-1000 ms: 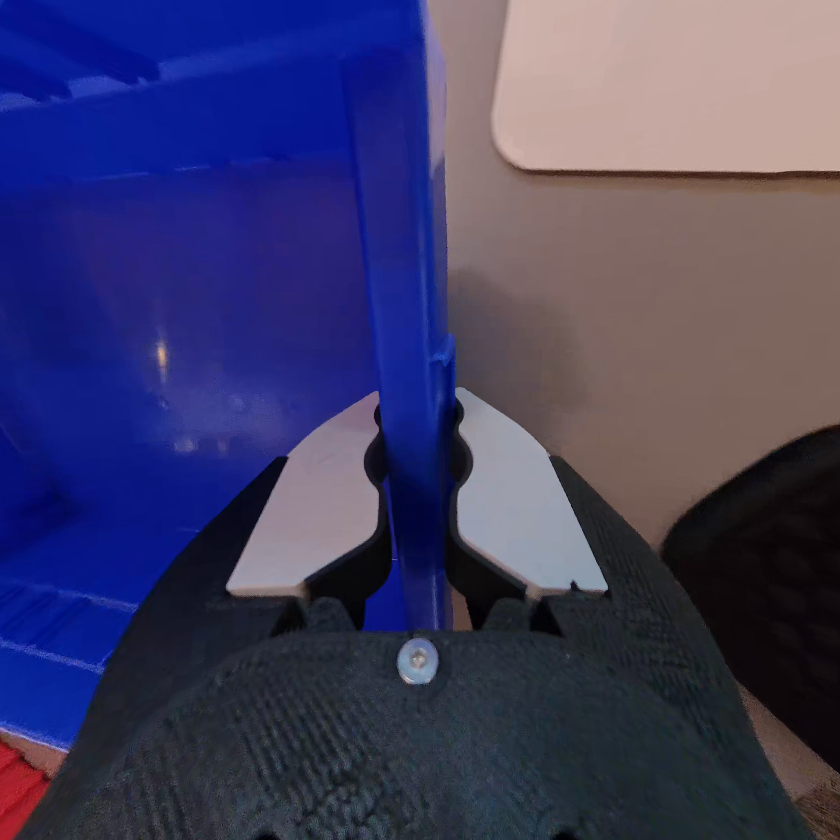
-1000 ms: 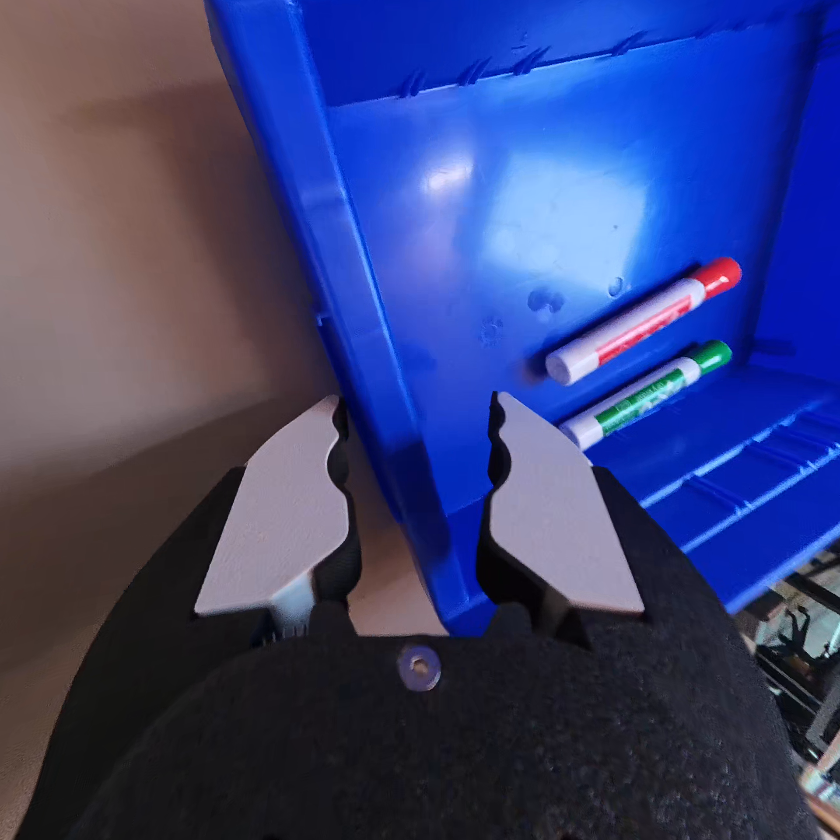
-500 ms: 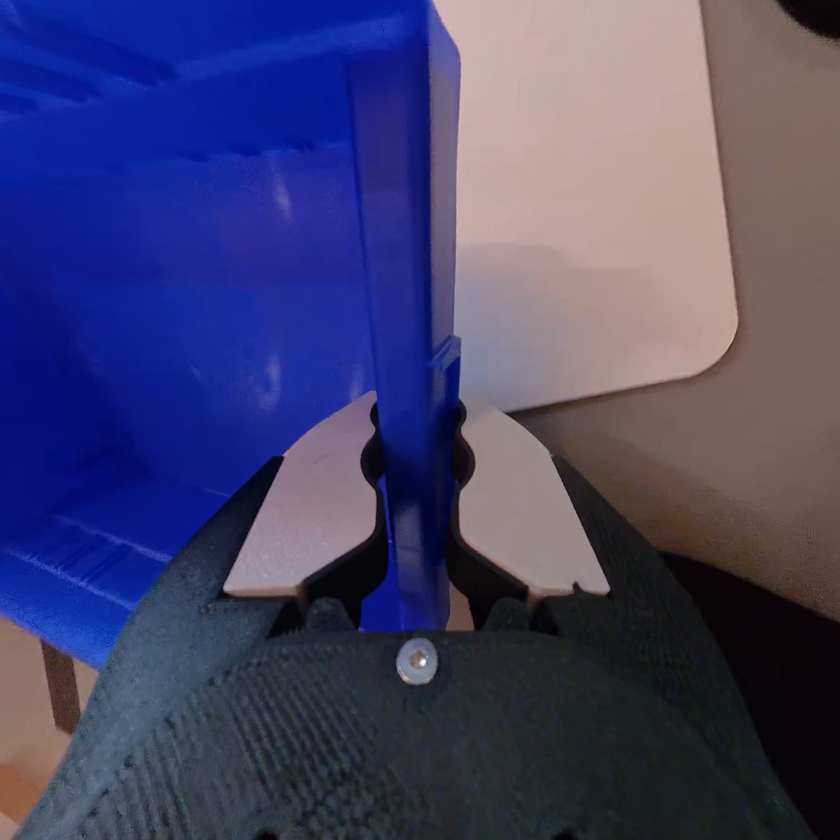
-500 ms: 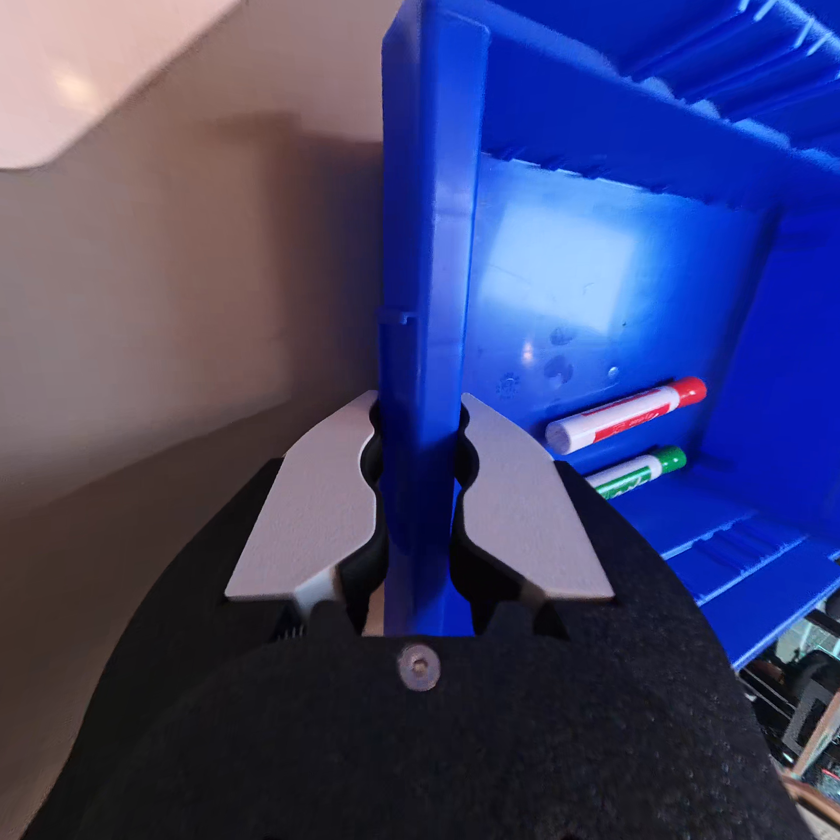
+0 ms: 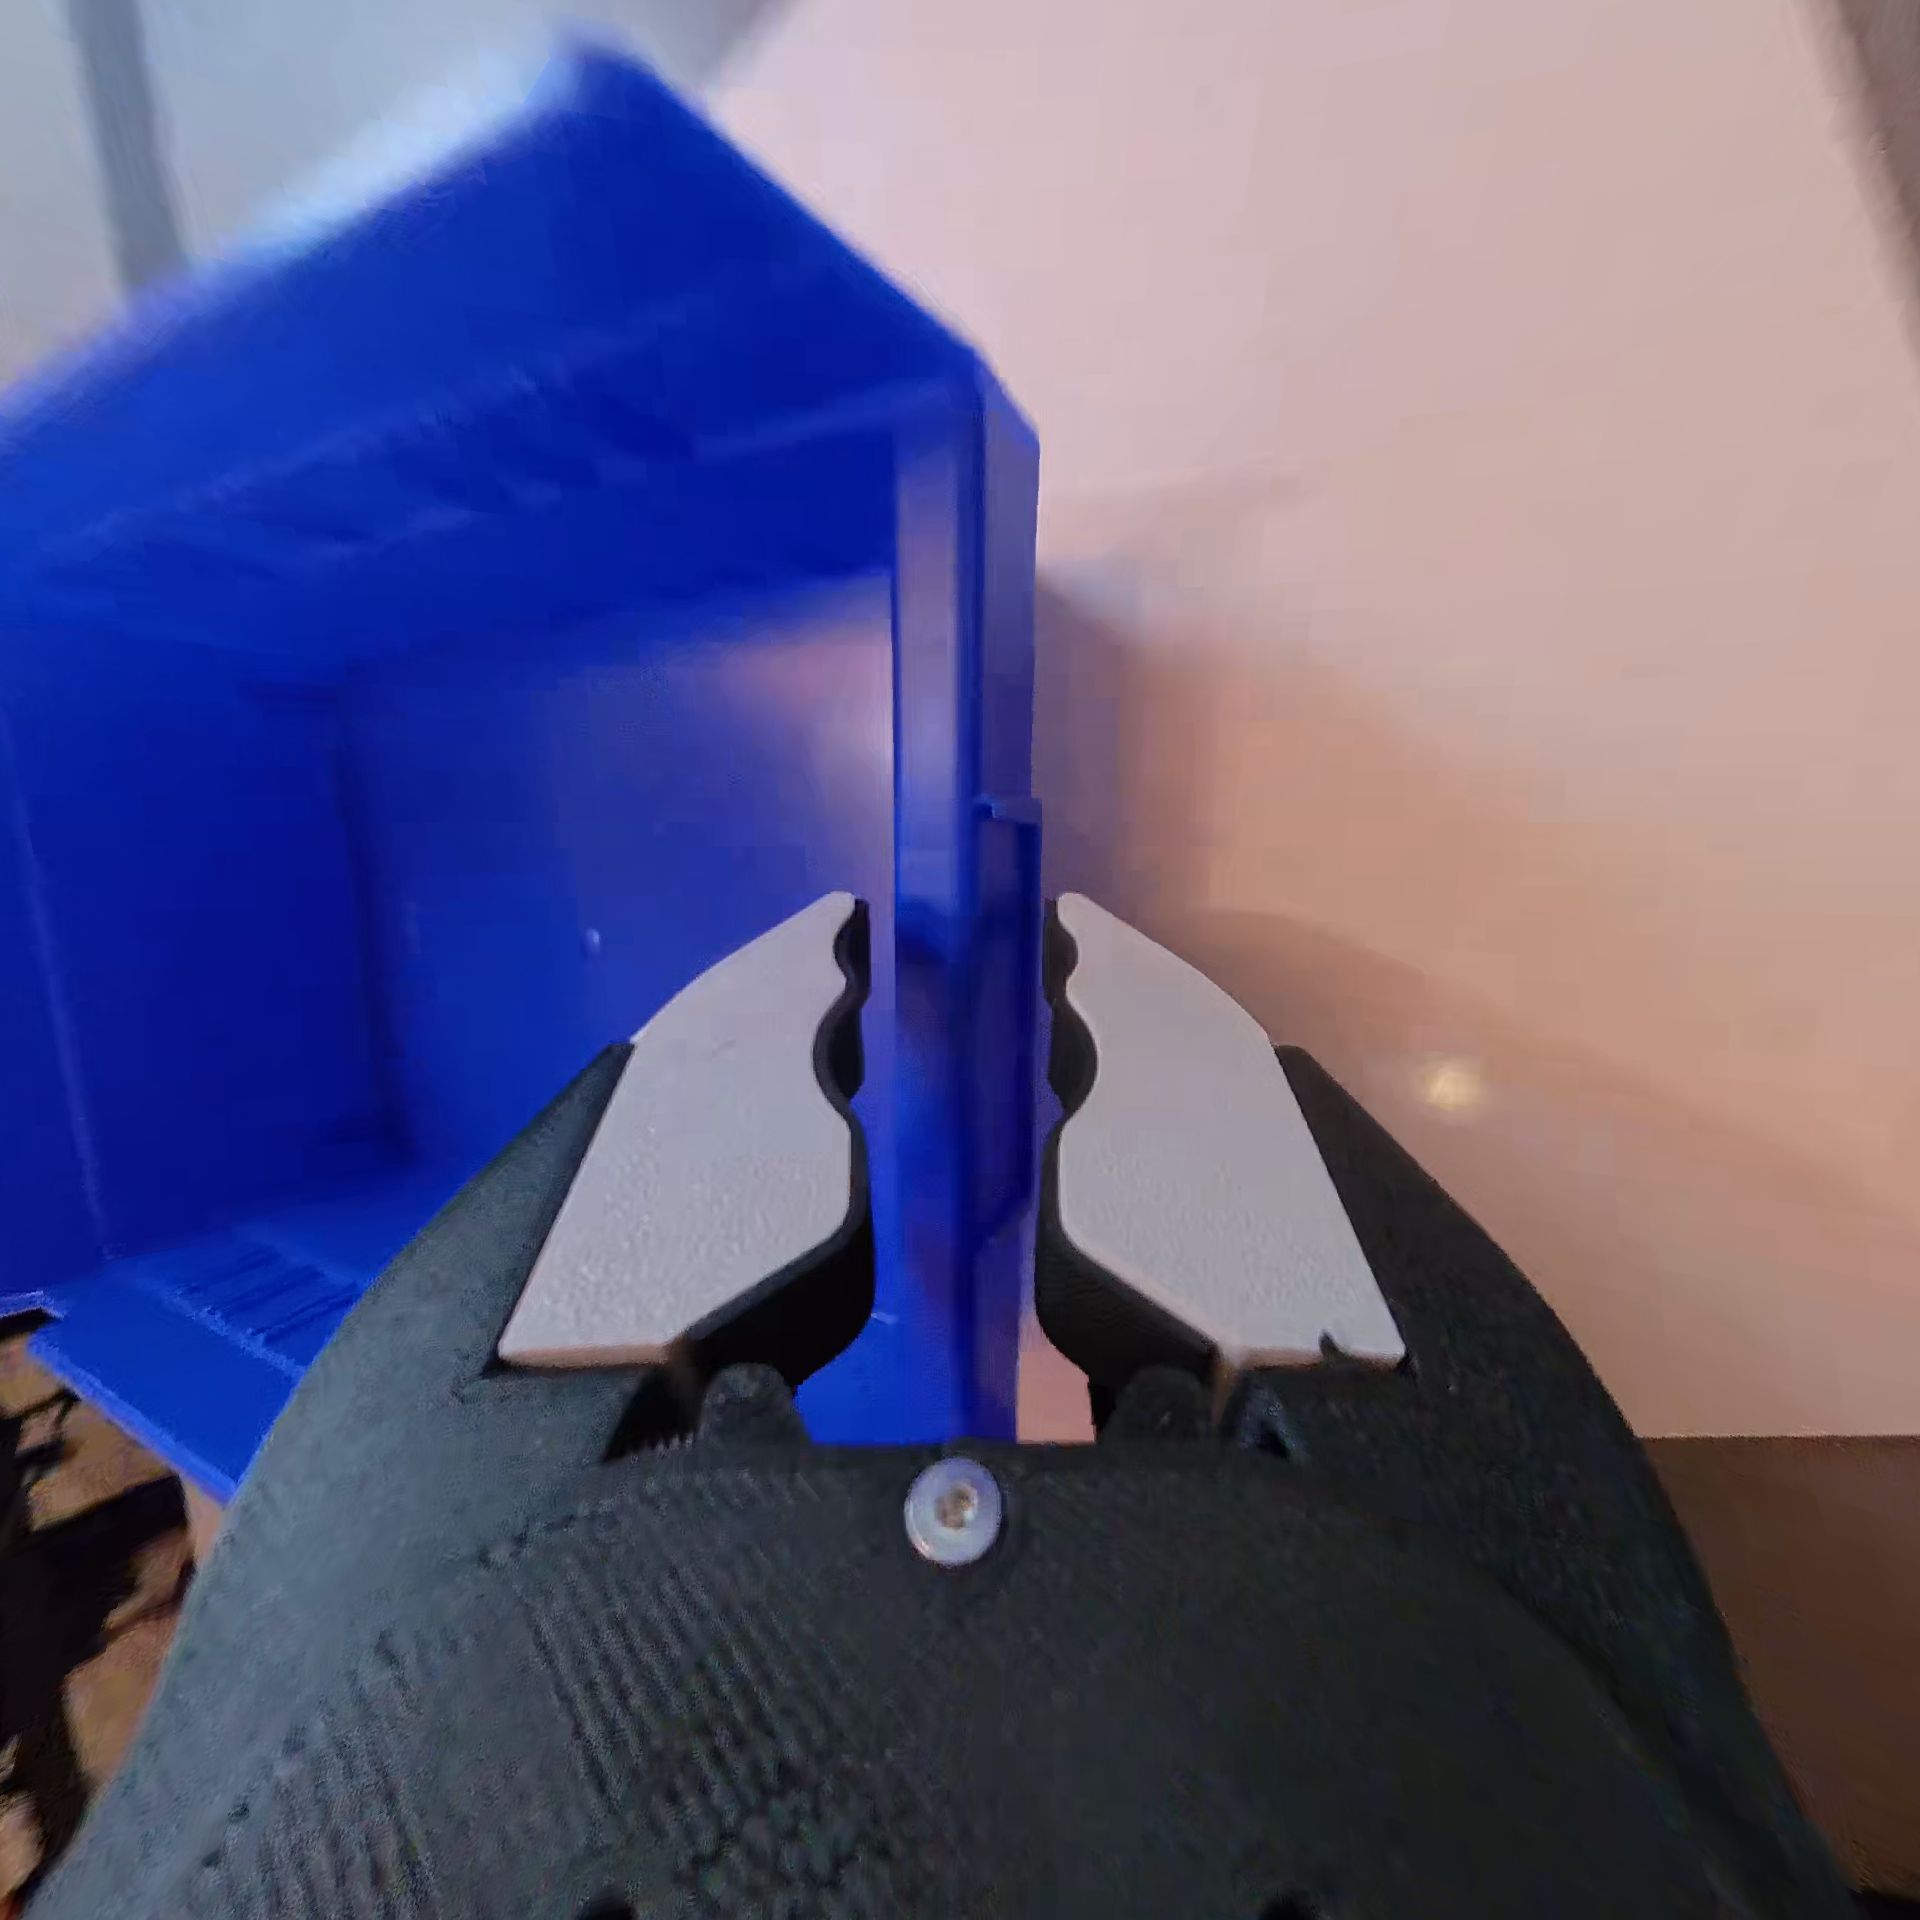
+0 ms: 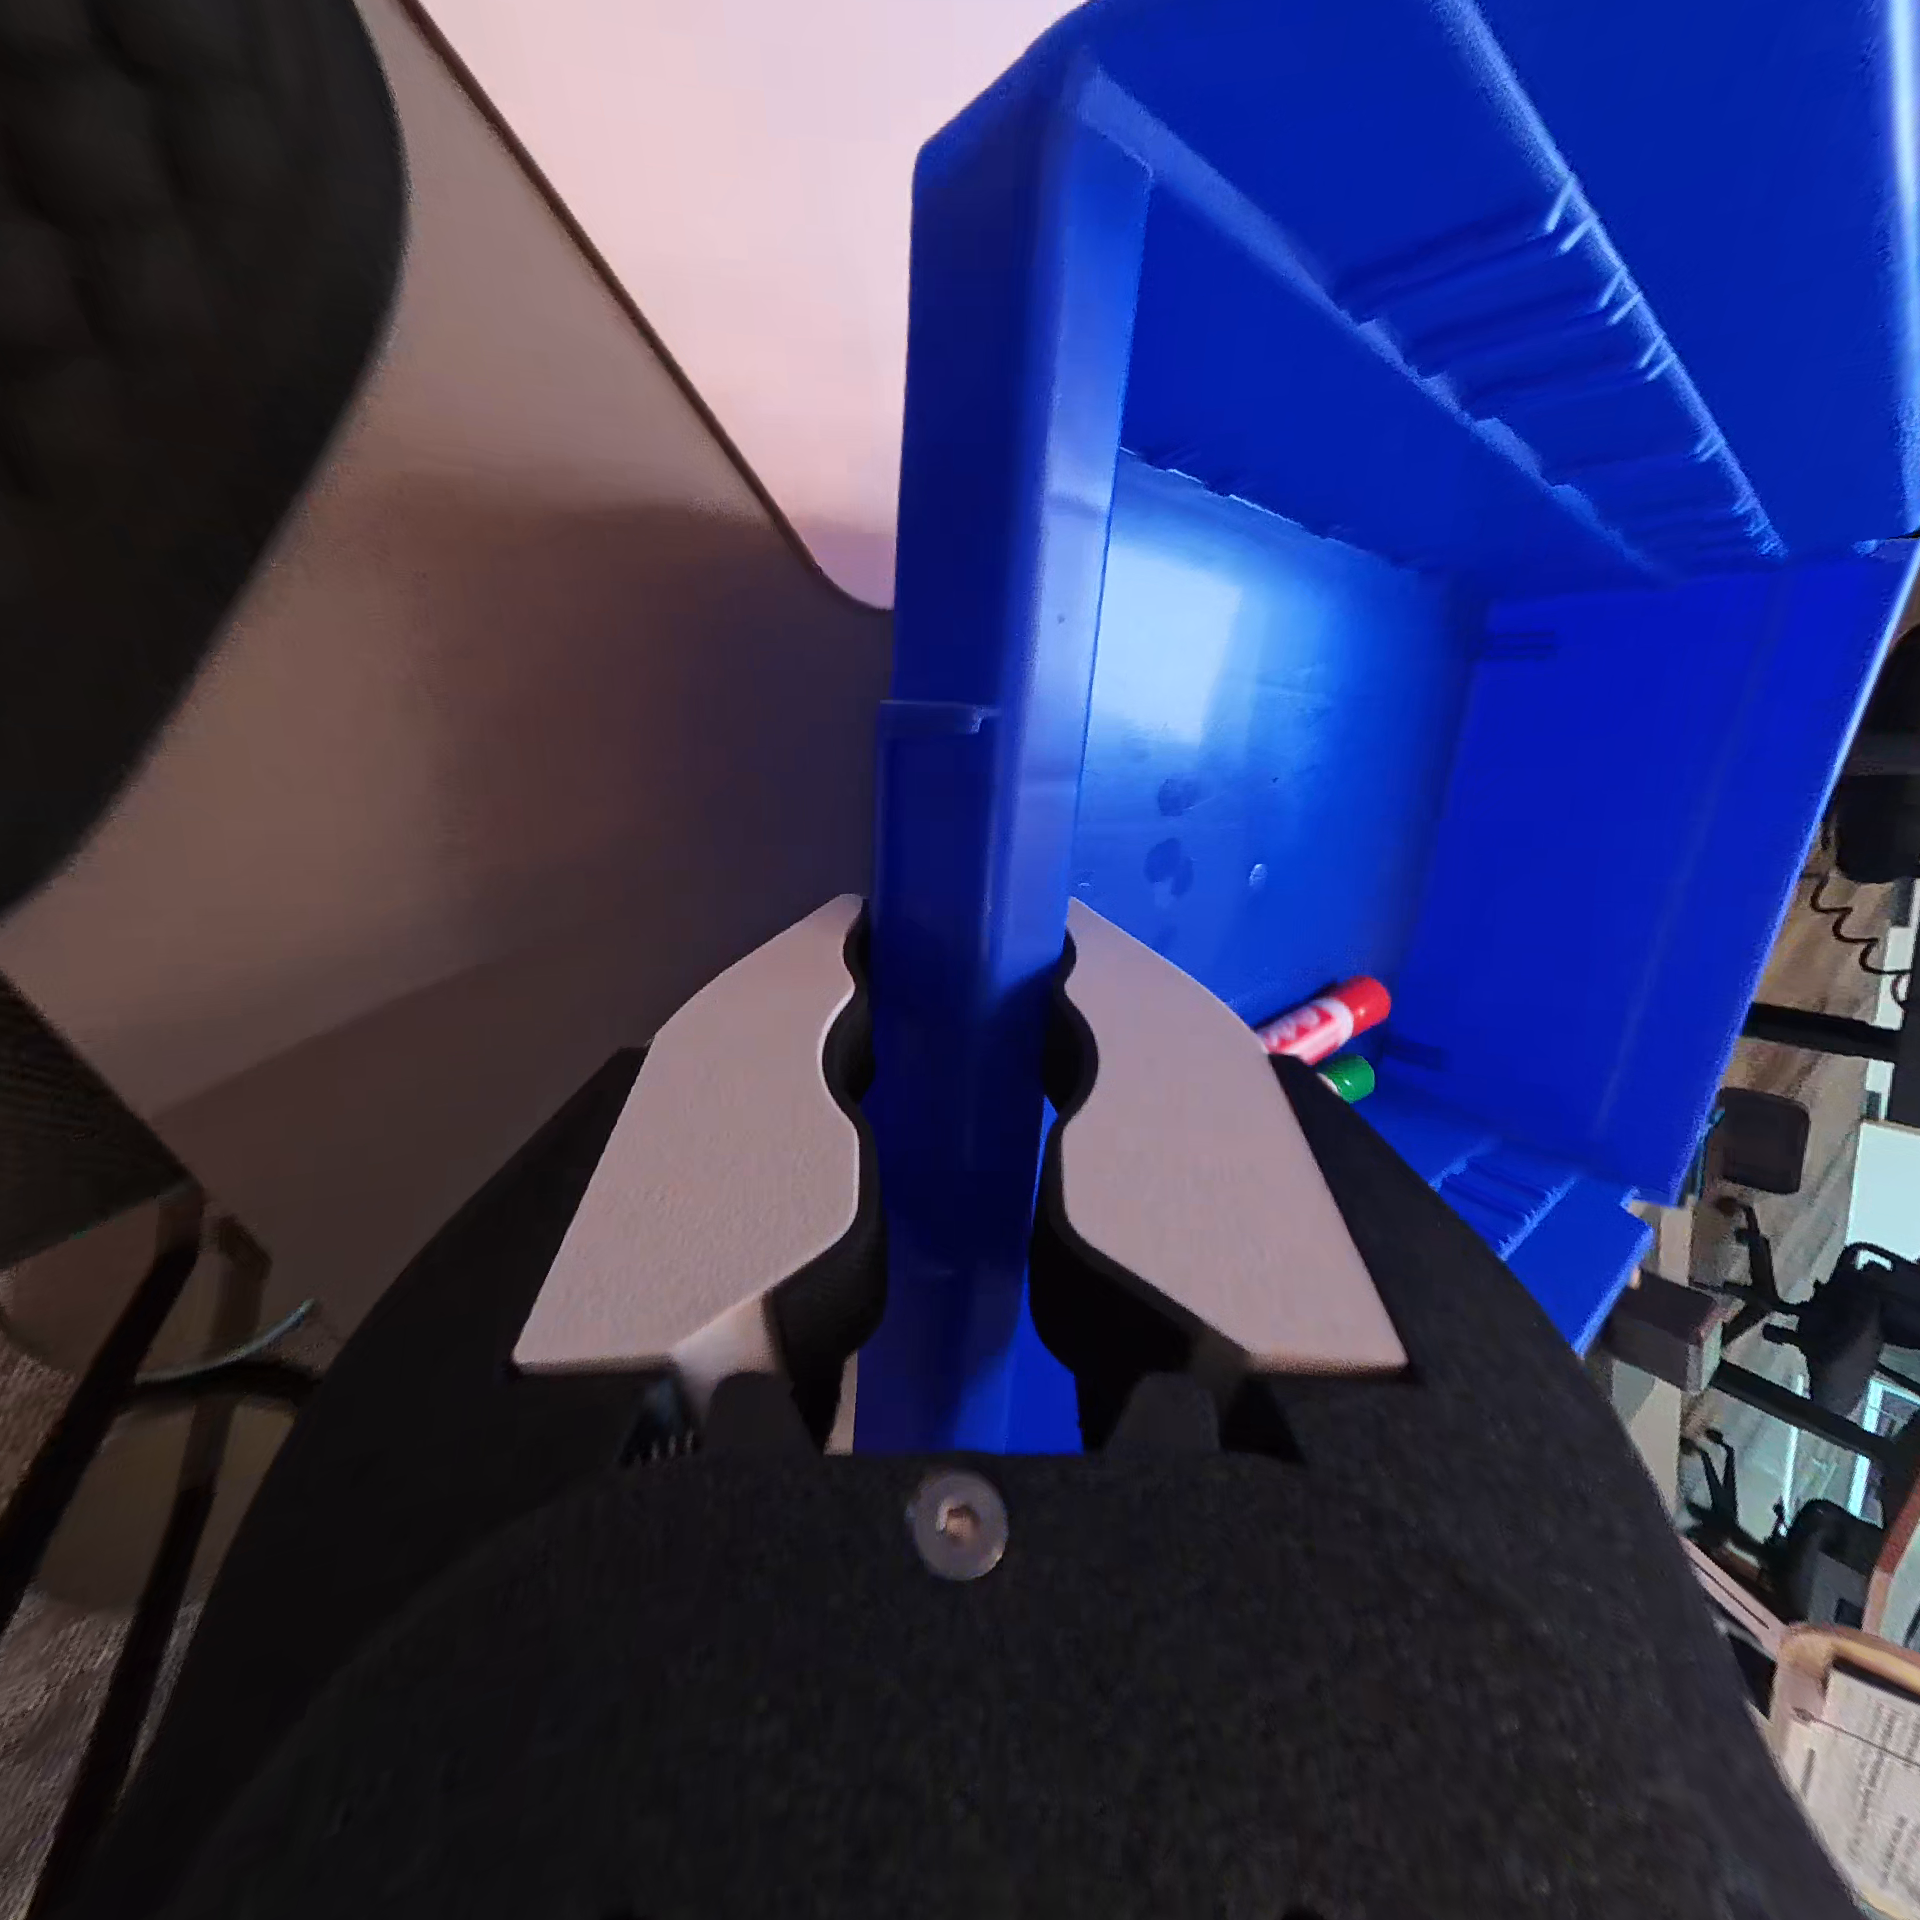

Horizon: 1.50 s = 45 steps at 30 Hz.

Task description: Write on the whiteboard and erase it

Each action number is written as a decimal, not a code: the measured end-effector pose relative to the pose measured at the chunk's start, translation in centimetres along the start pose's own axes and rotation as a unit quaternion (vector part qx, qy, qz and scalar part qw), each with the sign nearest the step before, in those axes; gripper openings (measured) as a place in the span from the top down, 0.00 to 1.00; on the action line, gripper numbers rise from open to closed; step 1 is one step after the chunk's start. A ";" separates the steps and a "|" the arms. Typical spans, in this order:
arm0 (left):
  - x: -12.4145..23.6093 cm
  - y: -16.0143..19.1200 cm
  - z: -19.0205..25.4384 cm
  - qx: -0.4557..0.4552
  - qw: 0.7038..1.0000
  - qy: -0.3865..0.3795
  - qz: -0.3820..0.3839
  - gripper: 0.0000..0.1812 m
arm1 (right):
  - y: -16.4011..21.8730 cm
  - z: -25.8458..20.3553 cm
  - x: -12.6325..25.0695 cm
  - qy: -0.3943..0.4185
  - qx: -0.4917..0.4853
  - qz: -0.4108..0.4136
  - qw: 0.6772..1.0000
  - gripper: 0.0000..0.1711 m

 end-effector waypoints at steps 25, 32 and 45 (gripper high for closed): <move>15.1 -7.0 9.5 -0.089 0.956 -0.170 0.223 0.77 | -13.2 -3.6 6.9 0.115 0.099 0.040 0.988 0.83; 13.0 -5.3 8.9 -0.116 0.960 -0.224 0.119 0.78 | -15.5 -4.2 6.6 0.136 0.116 0.041 0.983 0.83; 13.1 -4.0 8.7 -0.130 0.955 -0.260 0.058 0.73 | -17.4 -4.6 6.6 0.141 0.127 0.047 0.981 0.83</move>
Point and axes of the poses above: each gripper's, where its closed fingertips meet, x back along the fingers, y out of its underside, z = x × y across the jaws, the point moved 4 cm from there along x, back along the fingers, and after that the axes turned 15 degrees about -z, right-handed, at the moved point
